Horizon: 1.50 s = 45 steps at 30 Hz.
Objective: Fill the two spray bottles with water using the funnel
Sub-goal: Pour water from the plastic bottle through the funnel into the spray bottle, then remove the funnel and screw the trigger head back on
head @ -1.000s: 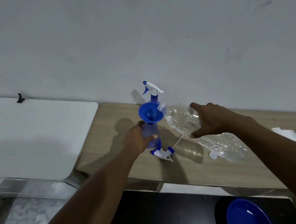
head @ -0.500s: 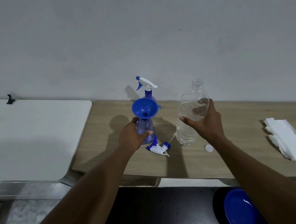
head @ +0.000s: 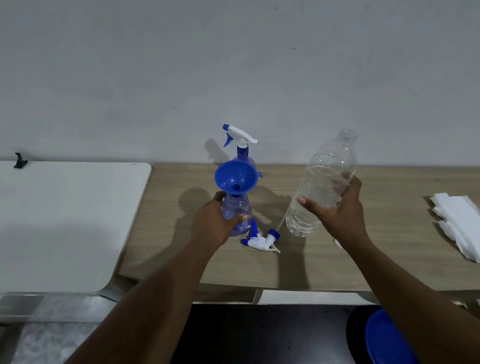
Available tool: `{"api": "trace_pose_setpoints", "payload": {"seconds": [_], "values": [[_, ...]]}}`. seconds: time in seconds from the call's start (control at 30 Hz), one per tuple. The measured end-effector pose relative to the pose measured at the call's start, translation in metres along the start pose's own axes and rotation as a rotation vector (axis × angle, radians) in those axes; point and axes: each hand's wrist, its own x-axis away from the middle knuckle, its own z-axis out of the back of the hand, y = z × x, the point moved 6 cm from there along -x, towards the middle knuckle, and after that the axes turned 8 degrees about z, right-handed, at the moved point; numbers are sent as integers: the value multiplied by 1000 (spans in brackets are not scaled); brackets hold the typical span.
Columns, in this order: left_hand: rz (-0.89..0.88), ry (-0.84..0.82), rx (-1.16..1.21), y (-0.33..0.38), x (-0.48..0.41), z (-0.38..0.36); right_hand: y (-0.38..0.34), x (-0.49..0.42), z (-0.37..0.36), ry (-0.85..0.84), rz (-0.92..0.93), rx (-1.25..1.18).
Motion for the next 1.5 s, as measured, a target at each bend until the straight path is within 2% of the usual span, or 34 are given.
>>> {"api": "trace_pose_setpoints", "payload": {"seconds": [0.03,0.1,0.17,0.2,0.23,0.3,0.4,0.47,0.57,0.63,0.73,0.87,1.13,1.23,1.33,1.4,1.5], "values": [[-5,2,0,0,1,1,-1,4,2,48,2,-6],[-8,-8,-7,-1,2,2,-14,18,15,258,103,57],[20,-16,-19,-3,1,2,-48,40,25,489,376,127],[33,-20,-19,-4,2,3,-71,50,21,508,519,147],[46,-28,-13,-4,0,3,-93,56,10,446,647,168],[42,-64,8,-5,1,2,-136,58,-25,164,812,256],[-68,-16,-76,0,10,9,-170,42,-77,-279,832,456],[-46,20,-68,-4,10,14,-174,25,-104,-479,845,653],[53,-57,-32,-7,14,12,-169,7,-138,-743,871,928],[98,-109,-23,-4,13,12,-169,-3,-148,-821,855,962],[134,-178,-82,1,10,11,-174,-18,-149,-850,772,881],[155,-169,-89,-3,9,9,-168,-19,-153,-855,834,925],[147,-157,-39,-6,9,14,-172,-30,-154,-870,769,936],[131,-113,-18,-12,7,20,-184,-50,-136,-796,627,789],[100,-87,26,-19,4,26,-173,-69,-119,-591,418,465],[87,-76,33,-22,4,29,-140,-69,-122,-436,266,291],[40,-73,56,-25,3,30,-68,-50,-143,-332,77,295]]}}
